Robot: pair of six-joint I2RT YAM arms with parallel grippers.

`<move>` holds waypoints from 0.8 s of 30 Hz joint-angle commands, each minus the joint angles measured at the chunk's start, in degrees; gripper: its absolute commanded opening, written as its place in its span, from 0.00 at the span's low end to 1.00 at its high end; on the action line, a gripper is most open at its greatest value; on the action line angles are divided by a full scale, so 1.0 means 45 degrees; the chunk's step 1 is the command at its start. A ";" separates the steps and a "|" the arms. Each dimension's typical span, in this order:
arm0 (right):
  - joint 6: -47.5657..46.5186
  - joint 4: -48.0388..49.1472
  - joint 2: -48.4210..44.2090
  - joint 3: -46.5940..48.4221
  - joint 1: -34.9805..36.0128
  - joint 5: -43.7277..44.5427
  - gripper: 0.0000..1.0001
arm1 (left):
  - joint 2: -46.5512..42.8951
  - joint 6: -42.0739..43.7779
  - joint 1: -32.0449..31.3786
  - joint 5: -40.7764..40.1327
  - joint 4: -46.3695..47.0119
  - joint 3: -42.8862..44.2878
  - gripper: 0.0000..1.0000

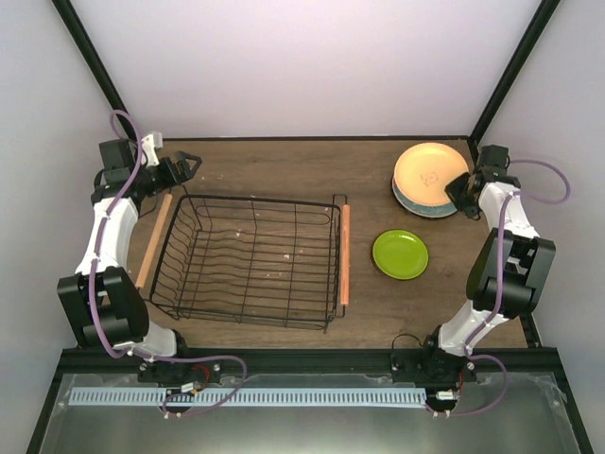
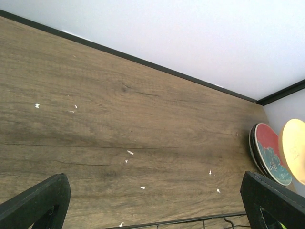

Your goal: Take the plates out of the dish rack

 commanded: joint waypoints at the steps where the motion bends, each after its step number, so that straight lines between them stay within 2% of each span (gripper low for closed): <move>1: -0.0293 0.1260 -0.0175 -0.0651 -0.0217 -0.0748 0.01 | 0.0067 0.0131 -0.0032 0.0135 -0.0138 0.0537 1.00; 8: -0.0214 0.1909 0.0689 -0.0913 -0.0218 -0.0780 0.01 | -0.0061 0.0307 -0.0027 -0.0025 -0.0399 0.0569 1.00; 21: 0.0027 0.1452 0.2156 -0.0047 -0.0795 -0.0998 0.01 | -0.0299 0.0464 -0.0027 -0.0274 -0.0545 0.0434 1.00; 23: 0.0012 0.1425 0.2271 0.0061 -0.0848 -0.1082 0.05 | -0.0290 0.0464 -0.0027 -0.0274 -0.0546 0.0404 1.00; 24: -0.0005 0.1372 0.2320 0.0104 -0.0843 -0.1147 0.10 | -0.0277 0.0464 -0.0034 -0.0275 -0.0546 0.0395 1.00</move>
